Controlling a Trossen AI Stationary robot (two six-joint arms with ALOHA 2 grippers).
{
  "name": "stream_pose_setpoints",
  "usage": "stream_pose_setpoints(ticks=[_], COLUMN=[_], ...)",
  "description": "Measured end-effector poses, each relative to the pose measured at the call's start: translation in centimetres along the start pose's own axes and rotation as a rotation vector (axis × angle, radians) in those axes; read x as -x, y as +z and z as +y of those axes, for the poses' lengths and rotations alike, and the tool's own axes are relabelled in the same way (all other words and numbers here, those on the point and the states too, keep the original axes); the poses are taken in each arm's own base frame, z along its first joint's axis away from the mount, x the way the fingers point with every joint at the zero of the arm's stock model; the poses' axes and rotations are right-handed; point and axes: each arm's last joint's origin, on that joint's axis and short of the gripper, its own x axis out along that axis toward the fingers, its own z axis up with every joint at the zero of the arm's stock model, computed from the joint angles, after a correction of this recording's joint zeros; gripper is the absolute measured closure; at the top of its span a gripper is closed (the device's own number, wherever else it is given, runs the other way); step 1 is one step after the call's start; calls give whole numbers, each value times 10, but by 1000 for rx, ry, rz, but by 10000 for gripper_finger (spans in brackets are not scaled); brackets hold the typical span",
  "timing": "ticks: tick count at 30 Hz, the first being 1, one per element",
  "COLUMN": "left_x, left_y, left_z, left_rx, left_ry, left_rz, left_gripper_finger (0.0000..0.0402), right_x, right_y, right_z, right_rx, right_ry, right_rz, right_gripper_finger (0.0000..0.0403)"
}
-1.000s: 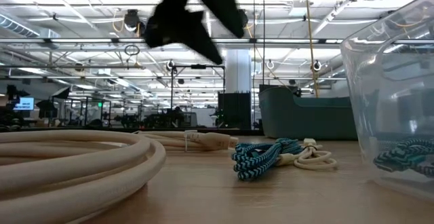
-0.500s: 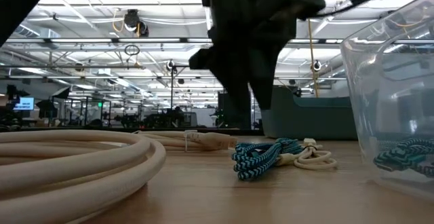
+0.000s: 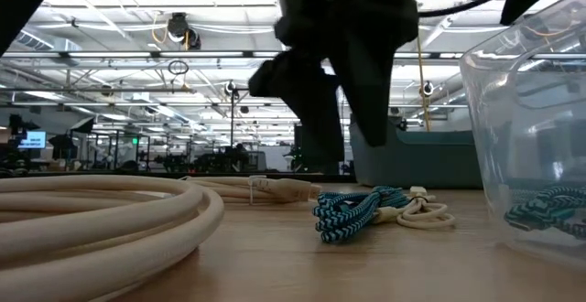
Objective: Pick & Place USB Port
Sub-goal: Put the blue charger cable into the transparent bin
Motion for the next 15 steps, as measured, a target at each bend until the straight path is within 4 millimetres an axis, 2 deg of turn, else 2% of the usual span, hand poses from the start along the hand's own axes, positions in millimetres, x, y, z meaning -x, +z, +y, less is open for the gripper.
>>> stream_pose_setpoints(ticks=[9, 15], left_x=[-7, -22], left_y=[-8, -12], left_z=[-11, -12], left_rx=[41, 56], left_ry=[-15, 8], left_rz=[-12, 8], left_gripper_finger=[218, 218], right_x=[1, 1], right_y=[1, 2], right_z=[0, 1], right_rx=[-15, -18], right_ry=[20, 33], right_rz=[-26, -33], right_gripper_finger=[243, 243])
